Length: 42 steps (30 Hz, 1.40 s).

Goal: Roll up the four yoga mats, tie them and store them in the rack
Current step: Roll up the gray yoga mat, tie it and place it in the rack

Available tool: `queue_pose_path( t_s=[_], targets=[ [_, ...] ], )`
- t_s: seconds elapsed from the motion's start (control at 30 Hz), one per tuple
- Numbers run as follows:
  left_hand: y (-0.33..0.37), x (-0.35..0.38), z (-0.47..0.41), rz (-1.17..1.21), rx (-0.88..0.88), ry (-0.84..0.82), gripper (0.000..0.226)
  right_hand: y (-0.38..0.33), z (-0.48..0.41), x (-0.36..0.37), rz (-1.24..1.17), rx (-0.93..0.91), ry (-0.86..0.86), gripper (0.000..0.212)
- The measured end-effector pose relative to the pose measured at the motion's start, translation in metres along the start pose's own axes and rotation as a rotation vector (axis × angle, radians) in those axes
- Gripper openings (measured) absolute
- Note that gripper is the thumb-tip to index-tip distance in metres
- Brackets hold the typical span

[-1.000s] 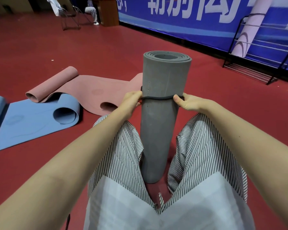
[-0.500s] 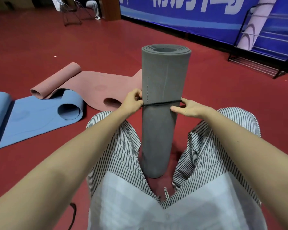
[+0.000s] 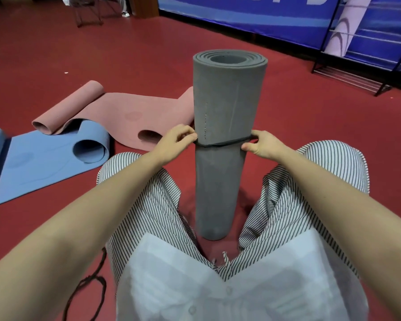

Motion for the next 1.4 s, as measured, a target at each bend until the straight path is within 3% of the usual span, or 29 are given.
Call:
queue_pose_path(
  t_s=[0.07, 0.17, 0.3, 0.4, 0.63, 0.8, 1.0, 1.07, 1.13, 1.27, 1.4],
  targets=[
    [-0.001, -0.002, 0.005, -0.048, 0.031, -0.052, 0.019, 0.002, 0.001, -0.002, 0.053, 0.068, 0.119, 0.045],
    [-0.006, 0.002, 0.005, -0.108, -0.004, -0.058, 0.033, 0.002, 0.003, -0.003, 0.021, 0.111, 0.245, 0.041],
    [-0.012, 0.007, -0.004, -0.098, -0.054, 0.019, 0.034, -0.004, 0.003, 0.001, -0.199, -0.221, 0.281, 0.018],
    [-0.011, 0.010, -0.007, -0.075, -0.066, 0.036, 0.033, -0.008, 0.007, 0.001, -0.330, -0.350, 0.238, 0.025],
    [-0.007, 0.009, -0.005, -0.187, 0.036, 0.067, 0.027, -0.006, 0.012, -0.001, -0.256, -0.575, 0.381, 0.020],
    [-0.010, 0.012, -0.008, -0.048, 0.054, -0.019, 0.034, -0.005, 0.009, -0.005, -0.337, -0.468, 0.355, 0.008],
    [-0.008, 0.005, -0.014, -0.199, -0.074, -0.136, 0.066, -0.002, 0.005, -0.007, -0.029, -0.293, 0.064, 0.011],
    [-0.010, 0.008, -0.014, -0.304, -0.120, -0.203, 0.063, 0.000, 0.004, -0.004, 0.026, -0.213, -0.024, 0.012],
    [-0.012, 0.011, -0.014, -0.345, -0.177, -0.240, 0.059, 0.001, 0.002, -0.001, 0.031, -0.168, -0.024, 0.008],
    [-0.014, 0.016, -0.010, -0.310, -0.283, -0.378, 0.075, 0.000, 0.000, 0.004, 0.178, -0.092, -0.057, 0.010],
    [-0.024, 0.017, -0.008, -0.252, -0.157, -0.254, 0.077, -0.005, 0.008, 0.005, 0.169, -0.131, -0.034, 0.017]
  ],
)
Point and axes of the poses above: each hand's wrist, its own z-axis away from the middle knuckle, its own x-axis out of the palm, y = z × x, the point moved 1 cm from there along -z, towards the middle knuckle, and after that the axes turned 13 degrees about x, right-handed, at the moved point
